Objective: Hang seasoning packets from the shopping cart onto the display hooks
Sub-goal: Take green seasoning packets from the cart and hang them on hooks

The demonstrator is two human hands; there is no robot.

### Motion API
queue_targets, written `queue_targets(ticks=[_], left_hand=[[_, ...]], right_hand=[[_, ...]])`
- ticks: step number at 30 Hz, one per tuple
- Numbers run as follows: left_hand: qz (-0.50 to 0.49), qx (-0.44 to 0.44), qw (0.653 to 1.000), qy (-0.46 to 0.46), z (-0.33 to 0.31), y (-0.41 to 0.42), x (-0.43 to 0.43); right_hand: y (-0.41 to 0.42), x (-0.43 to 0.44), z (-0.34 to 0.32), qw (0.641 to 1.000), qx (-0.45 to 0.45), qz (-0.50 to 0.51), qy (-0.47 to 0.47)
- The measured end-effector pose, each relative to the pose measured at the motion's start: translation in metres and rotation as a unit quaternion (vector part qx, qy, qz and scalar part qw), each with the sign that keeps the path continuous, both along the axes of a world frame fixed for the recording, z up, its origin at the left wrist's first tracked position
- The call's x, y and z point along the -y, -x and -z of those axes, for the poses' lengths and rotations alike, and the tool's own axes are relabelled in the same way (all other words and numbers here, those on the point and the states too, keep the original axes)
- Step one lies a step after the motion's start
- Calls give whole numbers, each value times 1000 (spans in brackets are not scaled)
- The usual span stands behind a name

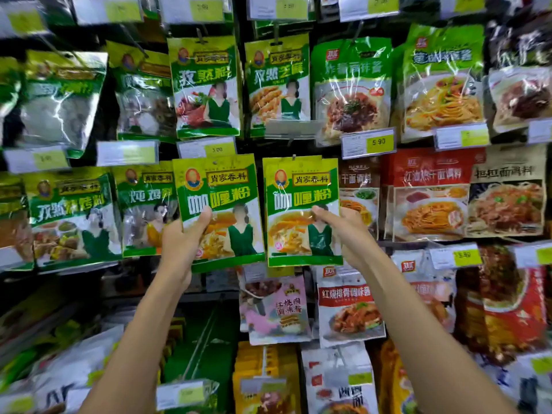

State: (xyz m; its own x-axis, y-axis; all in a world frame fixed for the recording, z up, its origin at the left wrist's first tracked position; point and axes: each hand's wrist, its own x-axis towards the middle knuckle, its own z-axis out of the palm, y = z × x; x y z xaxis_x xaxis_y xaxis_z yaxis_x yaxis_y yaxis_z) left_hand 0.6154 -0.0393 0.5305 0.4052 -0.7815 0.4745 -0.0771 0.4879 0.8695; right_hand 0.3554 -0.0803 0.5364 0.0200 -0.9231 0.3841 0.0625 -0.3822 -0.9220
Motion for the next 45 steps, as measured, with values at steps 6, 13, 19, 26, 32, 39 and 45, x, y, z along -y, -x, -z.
queue_targets(ticks=[6,13,19,26,32,39,45], left_hand=[[11,9,1000,11,-13,-11,15],[22,6,999,40,-16,-2,19],[17,-11,999,44,-20,0,17],[10,-9,999,44,-14,10,14],[51,-18,998,19,-5,37,19],[123,31,991,-29,-8,83,27],[-186,239,940,160,-36,63,29]], right_hand=[[-10,20,-20,1000,19,-3,2],[-9,24,-28,1000,-1,21,-1],[-13,23,-34,999,-35,33,-16],[-10,34,-20,998,-29,54,-15],[-18,10,3,948,-22,252,193],[-38,8,-10,989,-37,82,114],[-21,16,-2,995,5,80,66]])
